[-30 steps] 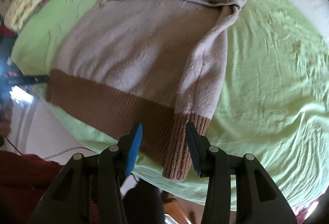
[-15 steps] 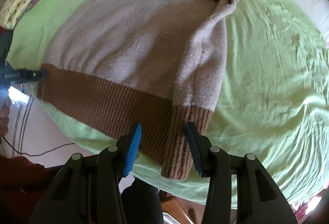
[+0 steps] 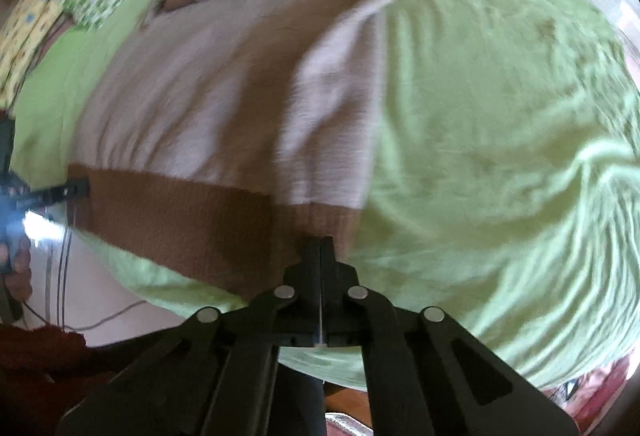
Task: Fold small clothes
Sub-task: 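Move both open grippers to the brown ribbed hem of the sweater, then grasp the brown hem with both grippers and lift it toward the collar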
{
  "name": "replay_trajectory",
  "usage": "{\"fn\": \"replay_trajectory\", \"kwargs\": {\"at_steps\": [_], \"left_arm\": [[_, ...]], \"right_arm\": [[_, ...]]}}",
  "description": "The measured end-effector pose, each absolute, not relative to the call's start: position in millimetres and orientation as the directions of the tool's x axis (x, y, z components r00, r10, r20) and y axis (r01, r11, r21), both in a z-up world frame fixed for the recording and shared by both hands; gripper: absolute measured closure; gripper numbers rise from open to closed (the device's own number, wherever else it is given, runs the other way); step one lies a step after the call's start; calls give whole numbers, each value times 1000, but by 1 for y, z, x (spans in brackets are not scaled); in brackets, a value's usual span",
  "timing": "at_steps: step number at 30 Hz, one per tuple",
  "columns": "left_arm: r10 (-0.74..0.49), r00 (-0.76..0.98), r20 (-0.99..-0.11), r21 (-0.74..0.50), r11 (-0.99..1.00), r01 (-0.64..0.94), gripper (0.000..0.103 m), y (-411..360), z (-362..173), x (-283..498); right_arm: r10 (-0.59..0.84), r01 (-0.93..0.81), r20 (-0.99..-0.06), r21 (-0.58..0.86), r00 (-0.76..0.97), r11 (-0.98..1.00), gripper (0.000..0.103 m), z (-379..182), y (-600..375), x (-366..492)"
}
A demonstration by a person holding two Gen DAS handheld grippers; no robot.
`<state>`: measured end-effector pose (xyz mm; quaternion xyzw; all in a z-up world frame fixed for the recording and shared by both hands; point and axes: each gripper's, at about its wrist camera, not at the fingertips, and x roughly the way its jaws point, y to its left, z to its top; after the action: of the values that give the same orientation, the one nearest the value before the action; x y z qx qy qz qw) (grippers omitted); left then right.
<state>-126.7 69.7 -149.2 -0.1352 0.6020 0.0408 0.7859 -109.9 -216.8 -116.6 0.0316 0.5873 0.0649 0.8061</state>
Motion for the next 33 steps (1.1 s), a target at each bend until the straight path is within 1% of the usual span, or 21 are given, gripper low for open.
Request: {"fn": "replay_trajectory", "kwargs": {"at_steps": [2, 4, 6, 8, 9, 10, 11, 12, 13, 18, 20, 21, 22, 23, 24, 25, 27, 28, 29, 33], "left_arm": [[-112, 273, -955, -178, 956, -231, 45, 72, -149, -126], [-126, 272, -954, -194, 951, -240, 45, 75, -149, -126], [-128, 266, -955, -195, 950, -243, 45, 76, -149, -125], [-126, 261, -957, -193, 949, -249, 43, 75, -148, -124], [-126, 260, -957, -193, 948, -251, 41, 78, -148, -126], [-127, 258, -958, -195, 947, -255, 37, 78, -149, -126], [-131, 258, -957, -199, 946, -257, 36, 77, -149, -125], [-128, 256, -958, -196, 946, -258, 34, 76, -149, -125], [-124, 255, -959, -191, 948, -255, 33, 75, -149, -125], [-88, 258, -962, -151, 960, -238, 33, 65, -152, -122], [-75, 264, -962, -137, 965, -225, 35, 62, -152, -122], [-73, 270, -960, -134, 967, -215, 43, 61, -151, -123], [-76, 279, -957, -136, 970, -203, 59, 61, -149, -124], [-89, 288, -954, -149, 970, -194, 70, 62, -147, -125], [-121, 294, -948, -181, 966, -187, 92, 64, -144, -125], [-159, 298, -941, -220, 958, -186, 94, 66, -142, -125], [-206, 317, -926, -274, 944, -185, 95, 72, -136, -126], [-232, 332, -914, -303, 936, -181, 95, 73, -132, -128], [-248, 344, -906, -322, 930, -179, 95, 74, -128, -129], [-314, 382, -869, -398, 902, -165, 96, 76, -120, -134]], "right_arm": [[140, -10, -938, 145, 316, 989, 103, -113, -237, -111], [183, 35, -932, 204, 313, 978, 103, -111, -255, -111], [205, 21, -924, 224, 324, 974, 102, -105, -256, -108], [235, -31, -916, 238, 325, 971, 99, -99, -244, -105], [244, -60, -915, 237, 321, 970, 91, -99, -237, -105], [235, -84, -919, 220, 317, 972, 72, -98, -228, -103], [221, -110, -924, 196, 313, 974, 61, -100, -217, -102], [221, -135, -922, 186, 317, 973, 46, -101, -207, -101], [214, -157, -921, 170, 327, 973, 44, -101, -199, -101], [59, -231, -953, -12, 298, 973, 45, -125, -174, -97], [21, -227, -959, -45, 282, 973, 72, -133, -181, -97], [27, -206, -961, -31, 274, 978, 89, -133, -187, -97], [51, -177, -961, 2, 273, 984, 92, -129, -199, -99], [91, -132, -959, 57, 270, 990, 92, -126, -212, -99], [135, -75, -954, 119, 269, 990, 93, -122, -230, -99], [182, -29, -945, 181, 272, 983, 93, -120, -244, -100], [309, 88, -905, 347, 292, 934, 94, -116, -280, -104], [369, 147, -876, 427, 310, 892, 95, -115, -298, -107], [454, 215, -815, 546, 361, 810, 95, -115, -324, -114], [495, 358, -743, 659, 451, 662, 96, -128, -384, -135]]}}
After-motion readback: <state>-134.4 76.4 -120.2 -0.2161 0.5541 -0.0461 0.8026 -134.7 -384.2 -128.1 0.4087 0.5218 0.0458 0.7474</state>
